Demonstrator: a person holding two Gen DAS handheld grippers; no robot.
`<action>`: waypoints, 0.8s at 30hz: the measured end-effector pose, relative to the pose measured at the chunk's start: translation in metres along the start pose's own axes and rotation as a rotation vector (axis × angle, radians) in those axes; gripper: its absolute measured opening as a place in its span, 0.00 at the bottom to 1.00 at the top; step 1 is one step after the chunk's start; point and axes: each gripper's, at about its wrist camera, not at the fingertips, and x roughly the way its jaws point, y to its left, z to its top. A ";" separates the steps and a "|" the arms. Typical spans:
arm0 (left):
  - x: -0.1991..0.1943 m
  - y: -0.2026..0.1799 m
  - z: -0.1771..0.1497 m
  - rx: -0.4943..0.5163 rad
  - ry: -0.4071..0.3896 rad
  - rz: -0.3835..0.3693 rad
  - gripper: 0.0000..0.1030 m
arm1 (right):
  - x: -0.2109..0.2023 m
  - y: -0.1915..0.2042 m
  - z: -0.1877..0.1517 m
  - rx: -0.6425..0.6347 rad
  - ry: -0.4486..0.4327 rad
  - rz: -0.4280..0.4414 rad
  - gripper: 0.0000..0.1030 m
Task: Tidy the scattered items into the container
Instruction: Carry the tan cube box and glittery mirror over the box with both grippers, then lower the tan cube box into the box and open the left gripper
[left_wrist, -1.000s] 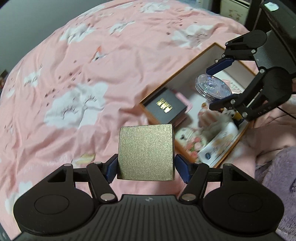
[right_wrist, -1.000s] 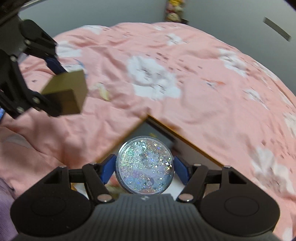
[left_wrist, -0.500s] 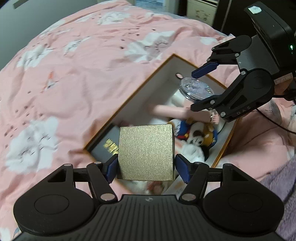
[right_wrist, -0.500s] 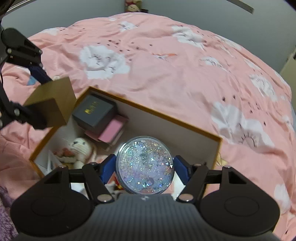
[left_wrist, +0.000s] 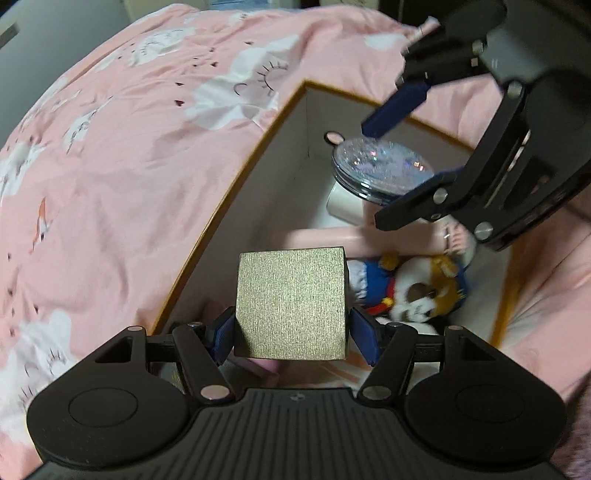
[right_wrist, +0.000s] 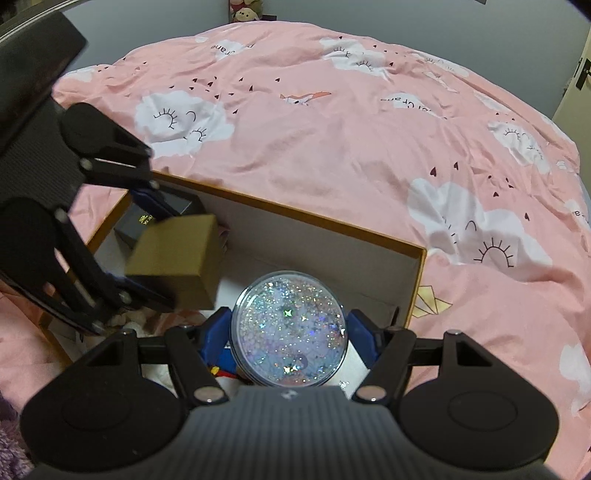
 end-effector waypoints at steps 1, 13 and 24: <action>0.005 0.000 0.001 0.017 0.008 0.008 0.73 | 0.002 0.000 0.000 0.000 0.001 0.001 0.68; 0.052 -0.021 0.012 0.270 0.052 0.086 0.71 | 0.017 -0.010 -0.002 0.029 0.016 0.029 0.69; 0.065 -0.024 -0.003 0.322 -0.033 0.074 0.69 | 0.025 -0.019 -0.007 0.050 0.025 0.049 0.69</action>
